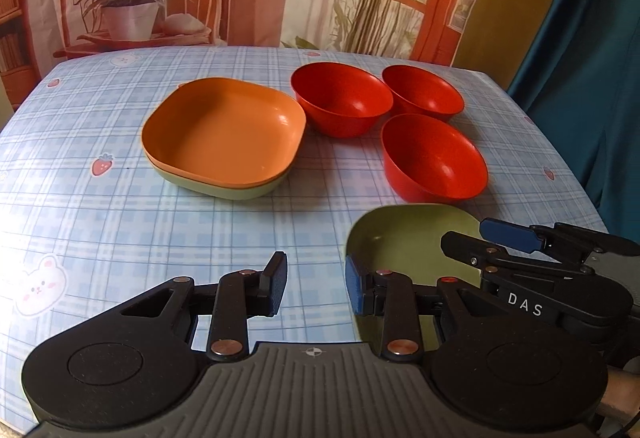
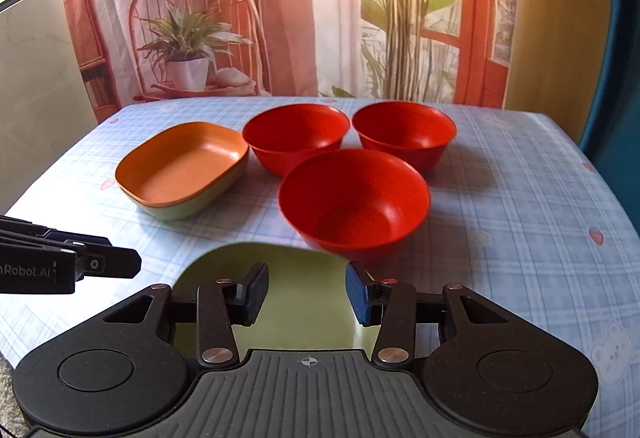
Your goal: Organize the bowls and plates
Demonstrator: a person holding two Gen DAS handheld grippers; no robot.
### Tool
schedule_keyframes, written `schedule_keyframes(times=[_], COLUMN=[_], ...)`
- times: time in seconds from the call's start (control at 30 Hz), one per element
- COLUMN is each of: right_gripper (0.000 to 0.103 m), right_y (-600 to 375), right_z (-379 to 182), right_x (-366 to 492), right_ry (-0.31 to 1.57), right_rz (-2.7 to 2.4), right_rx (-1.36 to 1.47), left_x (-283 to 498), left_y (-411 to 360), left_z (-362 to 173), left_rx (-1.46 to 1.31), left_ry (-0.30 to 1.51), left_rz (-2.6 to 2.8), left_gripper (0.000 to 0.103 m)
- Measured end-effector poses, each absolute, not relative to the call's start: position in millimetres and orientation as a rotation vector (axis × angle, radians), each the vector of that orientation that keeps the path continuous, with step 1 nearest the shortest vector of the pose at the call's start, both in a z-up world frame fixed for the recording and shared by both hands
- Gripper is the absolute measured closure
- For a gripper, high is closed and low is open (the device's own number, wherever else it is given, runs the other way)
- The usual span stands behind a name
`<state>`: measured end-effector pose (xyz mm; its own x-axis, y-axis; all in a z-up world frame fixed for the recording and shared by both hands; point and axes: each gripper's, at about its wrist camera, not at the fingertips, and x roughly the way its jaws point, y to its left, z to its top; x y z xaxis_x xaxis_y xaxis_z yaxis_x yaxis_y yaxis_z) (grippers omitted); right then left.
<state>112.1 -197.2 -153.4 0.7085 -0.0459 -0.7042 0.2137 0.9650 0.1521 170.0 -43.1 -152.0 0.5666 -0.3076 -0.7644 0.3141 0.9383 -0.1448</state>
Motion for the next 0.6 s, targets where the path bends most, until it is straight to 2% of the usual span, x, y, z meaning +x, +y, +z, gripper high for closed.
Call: schedule_keyframes(times=[0.3, 0.43, 0.6], right_gripper=[0.081, 0.08, 0.08], right_y=[-207.9, -208.1, -212.4], right_z=[-164.5, -162.9, -164.0], right_x=[88.3, 84.7, 82.7], right_ry=[0.762, 0.745, 0.744], right_rz=[-0.213, -0.223, -0.245], right_rx=[0.257, 0.258, 0.27], left_x=[162.5, 161.5, 161.7], left_y=[-57.2, -58.4, -59.5], left_z=[-169.1, -171.4, -175.5], left_rx=[0.008, 0.007, -0.006], left_ry=[0.955, 0.96, 0.98], left_rz=[-0.394, -0.397, -0.416], left_gripper=[0.07, 0.073, 0.085])
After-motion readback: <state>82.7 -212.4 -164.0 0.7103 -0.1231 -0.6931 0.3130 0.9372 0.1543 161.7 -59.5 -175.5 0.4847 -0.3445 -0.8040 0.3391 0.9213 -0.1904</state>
